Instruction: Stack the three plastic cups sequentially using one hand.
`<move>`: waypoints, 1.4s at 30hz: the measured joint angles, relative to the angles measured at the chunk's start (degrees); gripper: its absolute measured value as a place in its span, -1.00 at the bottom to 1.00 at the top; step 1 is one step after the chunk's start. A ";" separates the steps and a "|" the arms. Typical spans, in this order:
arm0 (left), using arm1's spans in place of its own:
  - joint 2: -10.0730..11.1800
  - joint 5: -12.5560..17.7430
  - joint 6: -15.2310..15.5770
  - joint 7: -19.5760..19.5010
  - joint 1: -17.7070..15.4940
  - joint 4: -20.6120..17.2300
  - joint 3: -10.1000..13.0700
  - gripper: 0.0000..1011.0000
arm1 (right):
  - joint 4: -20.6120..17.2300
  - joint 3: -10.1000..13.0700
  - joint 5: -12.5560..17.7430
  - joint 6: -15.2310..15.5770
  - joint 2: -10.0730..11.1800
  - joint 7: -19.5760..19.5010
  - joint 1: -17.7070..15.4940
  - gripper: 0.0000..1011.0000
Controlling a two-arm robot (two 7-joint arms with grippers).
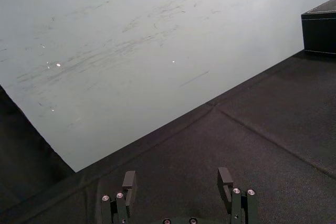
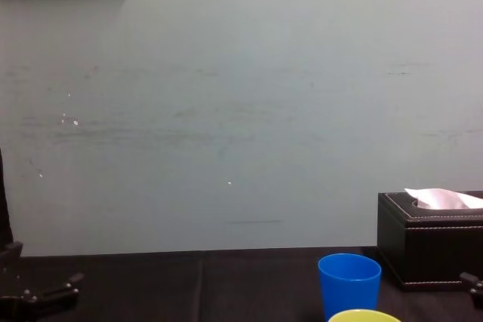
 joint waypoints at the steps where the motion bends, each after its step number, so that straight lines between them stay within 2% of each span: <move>1: 0.00 0.00 0.00 0.00 0.00 0.00 0.00 1.00 | 0.00 0.00 0.00 0.00 0.00 0.00 0.00 0.98; 42: 0.00 0.00 0.00 0.00 0.00 0.00 0.00 1.00 | 0.00 0.00 0.00 0.00 0.00 0.00 0.00 0.98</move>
